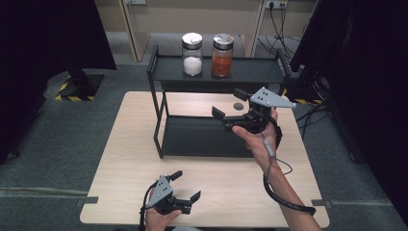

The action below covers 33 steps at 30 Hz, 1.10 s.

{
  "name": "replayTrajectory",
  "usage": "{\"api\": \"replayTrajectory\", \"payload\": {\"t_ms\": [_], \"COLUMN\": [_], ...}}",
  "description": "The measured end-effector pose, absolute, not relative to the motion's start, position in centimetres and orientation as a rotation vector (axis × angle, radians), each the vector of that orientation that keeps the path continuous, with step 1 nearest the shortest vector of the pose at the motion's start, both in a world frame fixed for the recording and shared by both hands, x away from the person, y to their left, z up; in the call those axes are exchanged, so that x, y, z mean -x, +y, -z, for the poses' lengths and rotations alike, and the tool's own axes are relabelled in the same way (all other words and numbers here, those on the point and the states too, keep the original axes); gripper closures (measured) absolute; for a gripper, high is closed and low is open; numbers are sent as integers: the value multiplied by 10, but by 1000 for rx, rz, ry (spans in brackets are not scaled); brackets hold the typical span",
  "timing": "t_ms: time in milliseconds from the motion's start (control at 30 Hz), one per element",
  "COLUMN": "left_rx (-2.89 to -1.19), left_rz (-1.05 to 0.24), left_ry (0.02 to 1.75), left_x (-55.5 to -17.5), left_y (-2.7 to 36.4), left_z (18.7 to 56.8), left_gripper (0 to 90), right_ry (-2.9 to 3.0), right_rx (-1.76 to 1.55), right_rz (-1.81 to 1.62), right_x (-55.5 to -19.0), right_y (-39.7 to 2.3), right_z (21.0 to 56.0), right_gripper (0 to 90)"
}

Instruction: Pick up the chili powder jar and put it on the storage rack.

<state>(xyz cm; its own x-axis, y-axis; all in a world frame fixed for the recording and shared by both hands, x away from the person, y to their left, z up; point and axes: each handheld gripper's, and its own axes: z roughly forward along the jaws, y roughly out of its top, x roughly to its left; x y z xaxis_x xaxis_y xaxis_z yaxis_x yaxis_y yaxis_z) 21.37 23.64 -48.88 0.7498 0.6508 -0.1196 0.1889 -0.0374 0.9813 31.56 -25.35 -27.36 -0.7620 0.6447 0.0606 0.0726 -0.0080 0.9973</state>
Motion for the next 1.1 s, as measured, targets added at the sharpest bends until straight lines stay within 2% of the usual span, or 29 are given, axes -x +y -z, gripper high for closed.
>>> {"api": "replayTrajectory", "payload": {"t_ms": [600,1100], "left_rx": [-1591,-1589], "left_rz": [-429,-430], "left_ry": [699,698], "left_x": [-213,-213], "left_y": [237,237], "left_z": [489,489], "left_gripper": [3,3], "right_ry": [1864,1895], "right_rx": [-739,-758], "right_rz": [-1904,-1896], "right_x": [-298,-284], "right_y": [-261,-261], "right_z": [342,385], "right_gripper": [3,4]}}
